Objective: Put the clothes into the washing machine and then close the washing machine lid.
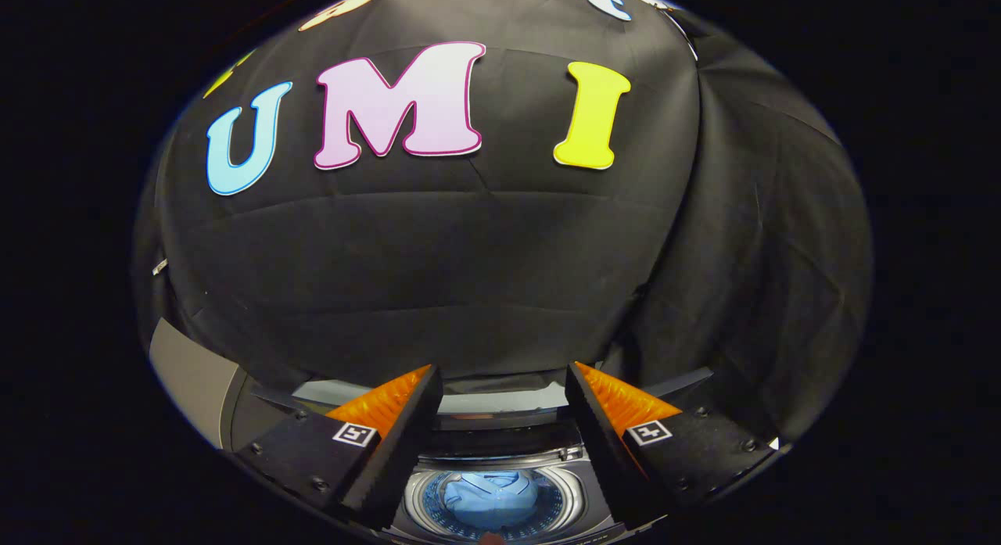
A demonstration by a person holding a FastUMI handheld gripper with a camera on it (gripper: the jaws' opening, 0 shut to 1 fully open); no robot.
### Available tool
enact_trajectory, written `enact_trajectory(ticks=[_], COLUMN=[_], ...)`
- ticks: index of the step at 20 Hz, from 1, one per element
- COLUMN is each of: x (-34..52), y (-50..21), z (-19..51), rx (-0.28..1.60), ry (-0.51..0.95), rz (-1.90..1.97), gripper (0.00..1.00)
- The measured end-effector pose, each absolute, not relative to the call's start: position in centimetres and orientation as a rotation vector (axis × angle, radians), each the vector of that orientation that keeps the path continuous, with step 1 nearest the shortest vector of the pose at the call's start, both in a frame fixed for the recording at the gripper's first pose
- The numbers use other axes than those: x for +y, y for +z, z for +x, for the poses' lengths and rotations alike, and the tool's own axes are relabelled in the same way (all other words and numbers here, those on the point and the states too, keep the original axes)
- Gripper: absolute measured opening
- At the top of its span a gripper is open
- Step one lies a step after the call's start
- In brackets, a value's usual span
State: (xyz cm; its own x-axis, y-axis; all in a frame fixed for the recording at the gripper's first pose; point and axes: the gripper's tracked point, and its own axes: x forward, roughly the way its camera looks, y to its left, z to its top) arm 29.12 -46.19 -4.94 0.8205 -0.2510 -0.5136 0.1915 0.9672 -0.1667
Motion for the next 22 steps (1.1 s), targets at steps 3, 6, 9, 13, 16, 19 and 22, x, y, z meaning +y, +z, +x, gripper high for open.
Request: enact_trajectory(ticks=[3, 6, 9, 13, 16, 19, 22], x=[-46.2, -45.9, -45.8, -45.7, -46.0, -46.0, -46.0], y=[-5.0, -4.9, -5.0, -5.3, -5.4, -5.5, -5.7], z=[27.6, 26.1, 24.4, 22.7, 21.5, 21.2, 20.2], rx=[0.538, 0.539, 0.533, 0.522, 0.526, 0.520, 0.531], ry=[-0.243, -0.243, -0.241, -0.231, -0.225, -0.225, -0.224], rz=[-0.106, -0.109, -0.109, -0.099, -0.092, -0.089, -0.087], gripper=[1.00, 1.00, 1.00, 1.00, 1.00, 1.00, 1.00])
